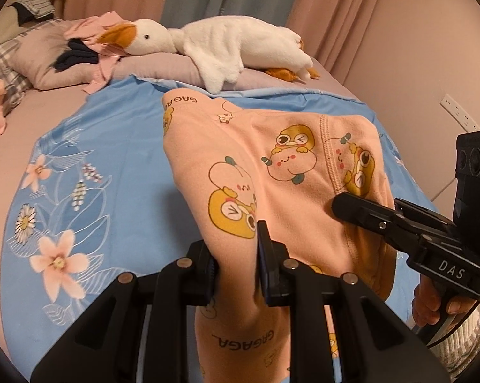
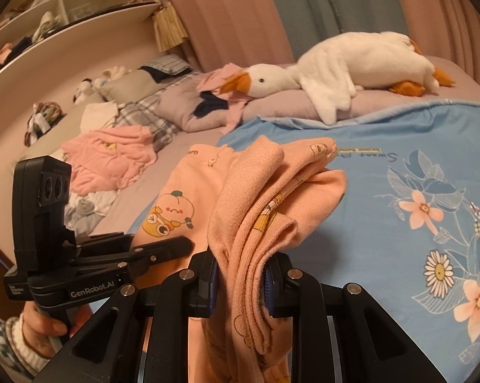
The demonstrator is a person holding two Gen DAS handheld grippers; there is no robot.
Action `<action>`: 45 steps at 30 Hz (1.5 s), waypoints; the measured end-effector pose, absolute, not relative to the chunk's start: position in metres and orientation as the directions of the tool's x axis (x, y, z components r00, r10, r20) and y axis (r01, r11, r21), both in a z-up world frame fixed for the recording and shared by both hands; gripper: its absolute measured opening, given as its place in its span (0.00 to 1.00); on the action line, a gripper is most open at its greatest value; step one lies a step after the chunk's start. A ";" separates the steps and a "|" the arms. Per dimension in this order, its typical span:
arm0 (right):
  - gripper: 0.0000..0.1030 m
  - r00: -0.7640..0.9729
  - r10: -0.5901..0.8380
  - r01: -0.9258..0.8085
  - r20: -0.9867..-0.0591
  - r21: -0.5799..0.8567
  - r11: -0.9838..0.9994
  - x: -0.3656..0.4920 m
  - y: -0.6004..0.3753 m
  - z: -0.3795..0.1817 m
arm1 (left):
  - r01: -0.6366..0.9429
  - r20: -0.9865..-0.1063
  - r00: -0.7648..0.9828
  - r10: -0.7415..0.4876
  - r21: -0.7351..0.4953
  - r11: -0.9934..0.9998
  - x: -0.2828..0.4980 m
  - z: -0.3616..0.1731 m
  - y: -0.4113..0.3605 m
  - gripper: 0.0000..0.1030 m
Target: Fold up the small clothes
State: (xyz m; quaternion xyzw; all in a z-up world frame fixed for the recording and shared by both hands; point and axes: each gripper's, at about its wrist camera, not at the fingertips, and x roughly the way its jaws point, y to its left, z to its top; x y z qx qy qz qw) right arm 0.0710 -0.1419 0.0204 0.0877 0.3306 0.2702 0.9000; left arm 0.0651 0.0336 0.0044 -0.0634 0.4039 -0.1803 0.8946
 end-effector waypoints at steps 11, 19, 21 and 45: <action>0.24 0.621 0.565 -0.489 -0.543 0.294 0.821 0.057 -0.112 0.030 | 0.220 -0.680 0.655 -0.329 -0.245 0.944 0.039 0.013 0.057 0.20; 0.24 0.620 0.573 -0.512 -0.535 0.277 0.813 0.051 -0.102 0.035 | 0.208 -0.669 0.676 -0.309 -0.229 0.951 0.031 0.018 0.064 0.21; 0.24 0.620 0.576 -0.516 -0.533 0.276 0.811 0.052 -0.101 0.035 | 0.205 -0.666 0.682 -0.303 -0.223 0.953 0.030 0.020 0.065 0.21; 0.24 0.627 0.569 -0.537 -0.533 0.234 0.811 0.070 -0.087 0.038 | 0.183 -0.665 0.697 -0.269 -0.197 0.963 0.053 0.016 0.072 0.21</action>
